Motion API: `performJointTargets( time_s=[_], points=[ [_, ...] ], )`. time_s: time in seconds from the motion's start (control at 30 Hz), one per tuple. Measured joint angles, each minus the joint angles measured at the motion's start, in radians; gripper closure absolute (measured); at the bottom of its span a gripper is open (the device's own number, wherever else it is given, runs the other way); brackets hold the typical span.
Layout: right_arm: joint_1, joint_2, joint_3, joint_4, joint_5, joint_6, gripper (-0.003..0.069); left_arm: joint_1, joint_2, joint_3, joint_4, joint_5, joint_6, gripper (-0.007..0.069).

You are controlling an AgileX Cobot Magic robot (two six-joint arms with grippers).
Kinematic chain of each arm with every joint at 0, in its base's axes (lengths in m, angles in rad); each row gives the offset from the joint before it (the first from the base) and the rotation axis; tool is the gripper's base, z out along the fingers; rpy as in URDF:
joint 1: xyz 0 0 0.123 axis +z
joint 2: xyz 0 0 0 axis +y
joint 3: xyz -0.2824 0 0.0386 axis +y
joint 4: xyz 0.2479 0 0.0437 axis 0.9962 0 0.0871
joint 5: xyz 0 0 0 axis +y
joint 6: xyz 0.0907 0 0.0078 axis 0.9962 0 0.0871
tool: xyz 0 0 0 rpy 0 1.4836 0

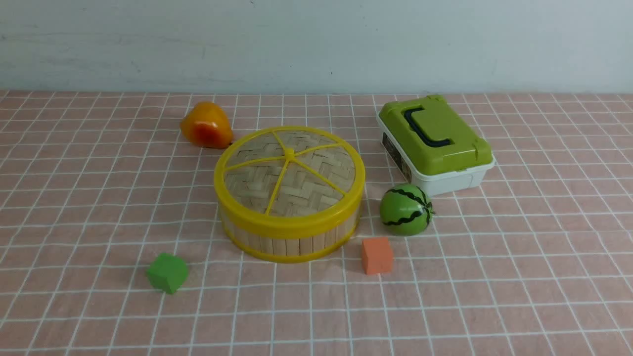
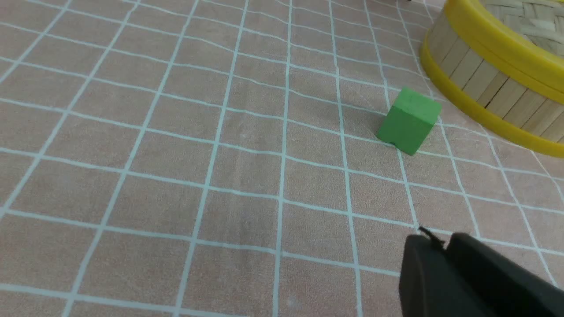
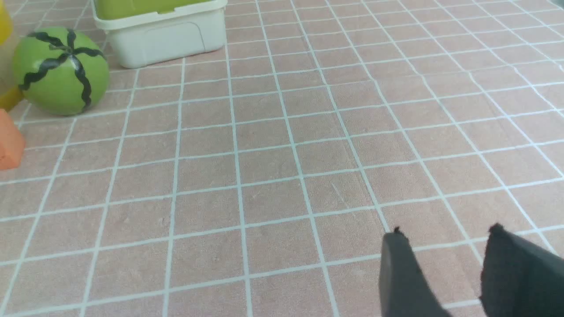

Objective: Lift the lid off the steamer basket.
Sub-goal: Use the left arm to lift the lid of the steamer

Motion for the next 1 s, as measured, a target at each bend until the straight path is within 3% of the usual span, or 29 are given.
performJointTargets(
  time_s=[1.0],
  points=[
    [0.0, 0.0, 0.0, 0.0, 0.0, 0.0, 0.0417, 0.0, 0.0, 0.0, 0.005, 0.0, 0.0, 0.0537]
  ],
)
